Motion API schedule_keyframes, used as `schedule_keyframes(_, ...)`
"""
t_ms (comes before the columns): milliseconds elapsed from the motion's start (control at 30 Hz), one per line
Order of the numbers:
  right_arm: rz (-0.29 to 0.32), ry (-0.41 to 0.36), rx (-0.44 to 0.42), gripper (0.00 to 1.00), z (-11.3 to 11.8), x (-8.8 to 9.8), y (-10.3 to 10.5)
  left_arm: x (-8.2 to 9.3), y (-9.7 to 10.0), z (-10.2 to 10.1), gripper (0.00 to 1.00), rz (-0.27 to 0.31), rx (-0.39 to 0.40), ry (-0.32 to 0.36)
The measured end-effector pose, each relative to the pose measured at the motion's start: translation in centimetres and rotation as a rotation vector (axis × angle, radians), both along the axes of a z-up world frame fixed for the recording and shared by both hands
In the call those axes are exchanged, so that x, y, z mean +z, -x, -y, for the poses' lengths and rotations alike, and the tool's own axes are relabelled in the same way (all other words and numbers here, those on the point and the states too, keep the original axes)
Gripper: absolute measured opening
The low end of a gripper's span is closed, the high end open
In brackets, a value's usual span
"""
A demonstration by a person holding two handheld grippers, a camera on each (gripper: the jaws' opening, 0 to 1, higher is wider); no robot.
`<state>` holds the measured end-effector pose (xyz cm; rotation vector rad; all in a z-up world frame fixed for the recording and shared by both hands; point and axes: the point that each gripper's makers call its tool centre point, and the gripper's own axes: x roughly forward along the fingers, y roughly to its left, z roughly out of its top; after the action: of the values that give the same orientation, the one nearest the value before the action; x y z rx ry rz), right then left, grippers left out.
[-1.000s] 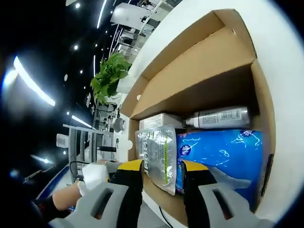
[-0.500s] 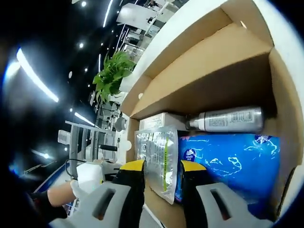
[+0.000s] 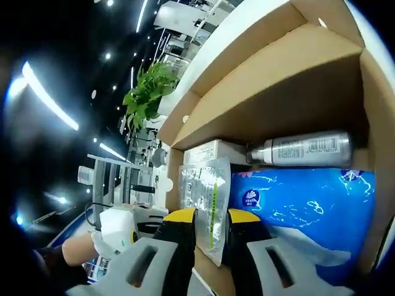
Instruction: Operate the shoe box by opening the lid, removing the specified soft item, and placing it in the target area until the item is outside and the box remains undamaged.
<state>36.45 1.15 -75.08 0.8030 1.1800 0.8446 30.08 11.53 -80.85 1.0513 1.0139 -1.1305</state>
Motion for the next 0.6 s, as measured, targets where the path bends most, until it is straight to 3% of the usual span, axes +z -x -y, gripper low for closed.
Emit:
schedule_keyframes(133, -0.031, -0.090, -0.006, 0.14, -0.4, 1.5, 0.4, 0.0, 0.0, 0.0, 0.01, 0.000, -0.001, 0.000)
schedule_keyframes(233, -0.048, -0.229, -0.007, 0.11, -1.0, 3.7, 0.8, 0.0, 0.0, 0.0, 0.01, -0.002, -0.004, -0.001)
schedule_keyframes(367, -0.001, -0.173, -0.005, 0.16, -2.3, 3.0, 0.9, 0.0, 0.0, 0.0, 0.01, 0.001, -0.004, -0.001)
schedule_keyframes(600, -0.003, -0.169, -0.032, 0.13, -2.4, 2.5, 0.6, 0.0, 0.1, 0.0, 0.01, 0.002, -0.003, -0.003)
